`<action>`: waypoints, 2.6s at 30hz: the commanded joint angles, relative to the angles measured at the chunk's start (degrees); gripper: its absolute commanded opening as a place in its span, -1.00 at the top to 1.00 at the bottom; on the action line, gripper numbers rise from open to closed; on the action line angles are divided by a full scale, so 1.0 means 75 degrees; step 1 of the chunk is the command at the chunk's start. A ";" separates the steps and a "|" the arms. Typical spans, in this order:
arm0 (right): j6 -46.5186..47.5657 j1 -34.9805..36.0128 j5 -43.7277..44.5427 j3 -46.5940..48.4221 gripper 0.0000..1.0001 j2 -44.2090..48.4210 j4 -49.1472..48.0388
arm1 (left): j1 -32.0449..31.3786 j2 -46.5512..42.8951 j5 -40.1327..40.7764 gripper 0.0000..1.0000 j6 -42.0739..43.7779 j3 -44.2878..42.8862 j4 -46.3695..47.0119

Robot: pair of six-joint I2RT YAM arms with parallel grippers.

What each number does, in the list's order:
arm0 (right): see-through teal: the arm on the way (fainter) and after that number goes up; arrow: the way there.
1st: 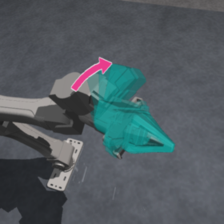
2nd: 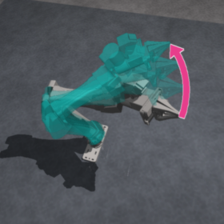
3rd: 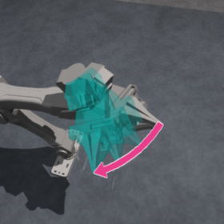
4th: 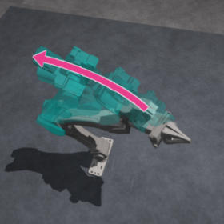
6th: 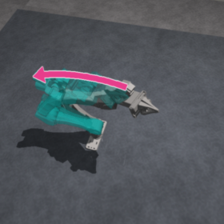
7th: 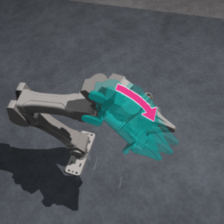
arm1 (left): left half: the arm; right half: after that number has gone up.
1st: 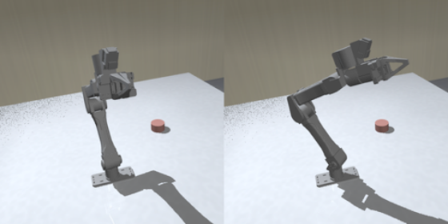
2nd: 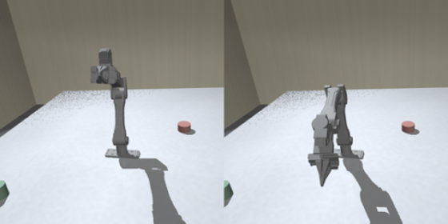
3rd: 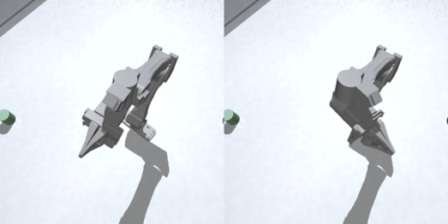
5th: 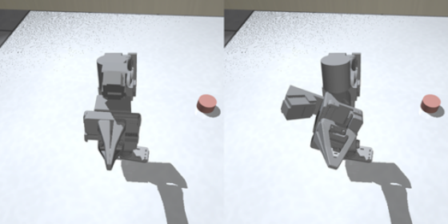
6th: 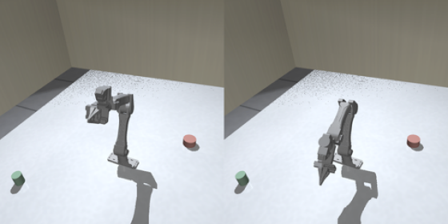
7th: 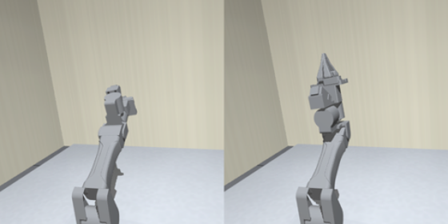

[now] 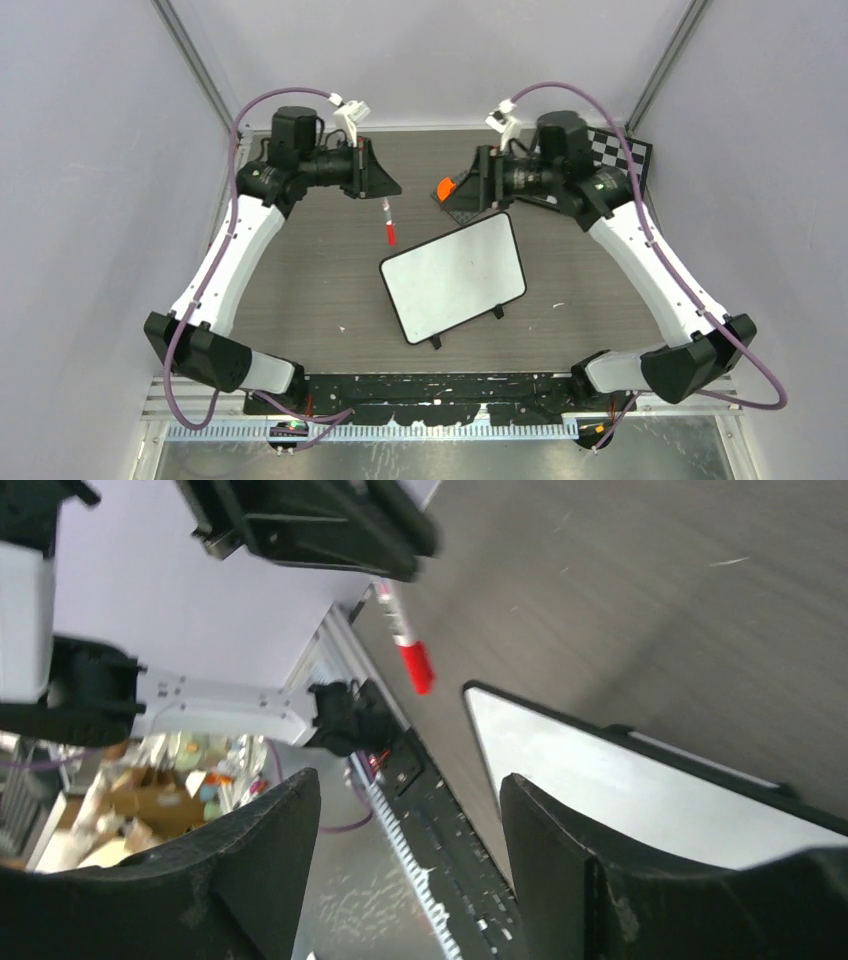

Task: Write a sentence on the whiteboard
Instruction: Pass from the left arm to the right, then pass from the right arm to the left

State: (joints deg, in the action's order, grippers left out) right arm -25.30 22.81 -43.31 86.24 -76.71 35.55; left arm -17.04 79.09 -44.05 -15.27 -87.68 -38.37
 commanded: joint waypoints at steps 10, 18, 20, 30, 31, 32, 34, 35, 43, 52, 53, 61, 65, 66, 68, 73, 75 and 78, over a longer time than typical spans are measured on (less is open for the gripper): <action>-0.0013 0.1763 0.1348 0.0471 0.06 -0.0738 -0.0201 | -0.1033 0.0493 -0.0296 1.00 -0.1972 -0.0563 0.1226; -0.0345 0.1974 0.1537 0.0702 0.20 -0.1085 -0.0661 | -0.1045 0.0546 -0.0104 1.00 -0.2519 -0.0208 0.1585; -0.0375 0.1971 0.1577 0.0743 0.25 -0.1143 -0.0750 | -0.1039 0.0544 -0.0109 1.00 -0.2609 -0.0142 0.1630; -0.0570 0.1806 0.1615 0.0776 0.99 -0.1002 -0.0761 | -0.0607 0.0453 0.0240 0.03 -0.2791 -0.0219 0.1596; -0.0694 0.1675 0.1557 0.0757 1.00 -0.0958 -0.0811 | -0.0225 0.0430 0.0196 -0.11 -0.2984 -0.0237 0.1718; -0.0834 0.1501 0.1530 0.0720 0.99 -0.0894 -0.0919 | 0.0143 0.0367 0.0172 -0.19 -0.3260 -0.0199 0.1932; -0.1284 0.1020 0.1523 0.0569 0.99 -0.0746 -0.1252 | 0.0682 0.0093 0.0204 -0.33 -0.3752 0.0157 0.2615; -0.1542 0.0754 0.1546 0.0465 1.00 -0.0688 -0.1484 | 0.0744 -0.0082 0.0302 -0.43 -0.3769 0.0407 0.2855; -0.3623 0.0097 0.1967 -0.0036 1.00 -0.0705 -0.2651 | -0.0662 -0.0287 0.0798 -0.38 -0.2222 0.0716 0.2319; -0.4043 0.0284 0.1773 -0.0240 1.00 -0.0682 -0.2923 | -0.1632 0.0523 0.1133 -0.21 -0.1656 0.0120 0.1935; -0.4046 0.0328 0.1734 -0.0256 0.99 -0.0699 -0.2949 | -0.1720 0.0572 0.1194 -0.16 -0.1568 0.0059 0.1882; -0.3880 0.0591 0.1538 -0.0407 0.99 -0.0788 -0.3008 | -0.1923 0.0810 0.1743 0.62 -0.1102 -0.0112 0.1556; -0.3647 0.0583 0.1439 -0.0432 0.99 -0.0754 -0.2849 | -0.1923 0.0693 0.1888 0.99 -0.0816 -0.0028 0.1464; -0.3566 0.0588 0.1402 -0.0434 0.97 -0.0753 -0.2815 | -0.1918 0.0639 0.1853 1.00 -0.0716 0.0011 0.1462; -0.3329 0.0555 0.1291 -0.0394 0.68 -0.0714 -0.2588 | -0.1924 0.0549 0.1894 1.00 -0.0378 0.0019 0.1278; -0.2693 0.0100 0.0936 -0.0189 -0.02 -0.0372 -0.1673 | -0.1912 0.0139 0.2176 1.00 0.1434 0.0102 0.0189; -0.2283 -0.0107 0.0827 -0.0105 -0.14 -0.0181 -0.1228 | -0.1912 -0.0044 0.1992 1.00 0.2389 0.0209 -0.0311; -0.1977 -0.0300 0.0311 -0.0126 -0.27 0.0047 -0.0853 | -0.1912 -0.0452 0.1529 1.00 0.3908 0.0482 -0.0964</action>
State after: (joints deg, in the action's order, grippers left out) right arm -45.58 22.52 -35.11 82.72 -81.25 24.25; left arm -31.46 81.41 -29.45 -4.71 -85.69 -37.34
